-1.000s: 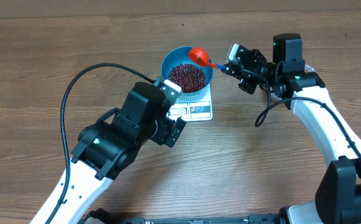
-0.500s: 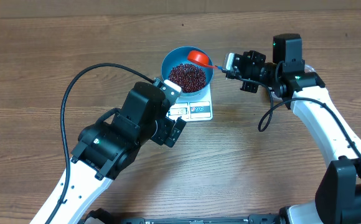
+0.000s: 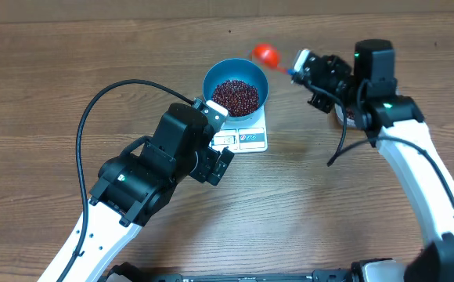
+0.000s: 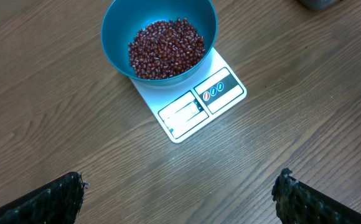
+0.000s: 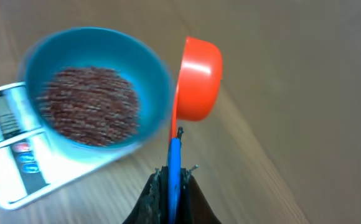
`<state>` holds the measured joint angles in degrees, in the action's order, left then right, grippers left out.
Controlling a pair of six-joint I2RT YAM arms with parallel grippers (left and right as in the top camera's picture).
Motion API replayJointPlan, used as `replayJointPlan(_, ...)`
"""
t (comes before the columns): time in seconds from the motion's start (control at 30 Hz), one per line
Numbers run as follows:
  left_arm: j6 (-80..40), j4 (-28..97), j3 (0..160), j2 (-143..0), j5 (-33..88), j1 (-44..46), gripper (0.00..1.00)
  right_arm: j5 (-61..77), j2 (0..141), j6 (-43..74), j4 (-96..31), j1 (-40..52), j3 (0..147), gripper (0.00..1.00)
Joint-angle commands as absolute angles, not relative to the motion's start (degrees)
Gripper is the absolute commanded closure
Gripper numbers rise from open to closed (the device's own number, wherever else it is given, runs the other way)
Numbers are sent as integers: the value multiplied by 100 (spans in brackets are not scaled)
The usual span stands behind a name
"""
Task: Scoop item into bowl and weigh 150g on scale
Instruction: 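Carry the red scoop right and dip it into the bean tub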
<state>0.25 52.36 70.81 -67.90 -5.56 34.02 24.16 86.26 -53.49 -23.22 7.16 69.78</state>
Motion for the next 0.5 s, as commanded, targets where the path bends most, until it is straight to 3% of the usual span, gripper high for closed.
replayJointPlan(0.0, 113, 5227, 7065, -6816, -486, 3378, 1, 683, 8160, -3968, -2414, 694, 7089, 96)
replayJointPlan(0.2, 113, 5227, 7065, -6816, -484, 3378, 0, -617, 8018, -2899, -2974, 395, 7089, 96)
replayJointPlan(0.33, 113, 5227, 7065, -6816, -484, 3378, 1, -613, 8020, -2051, -3485, -246, 7089, 96)
replayJointPlan(0.47, 113, 5227, 7065, -6816, -486, 3378, 0, 27, 8042, -1951, -3780, -829, 7083, 96)
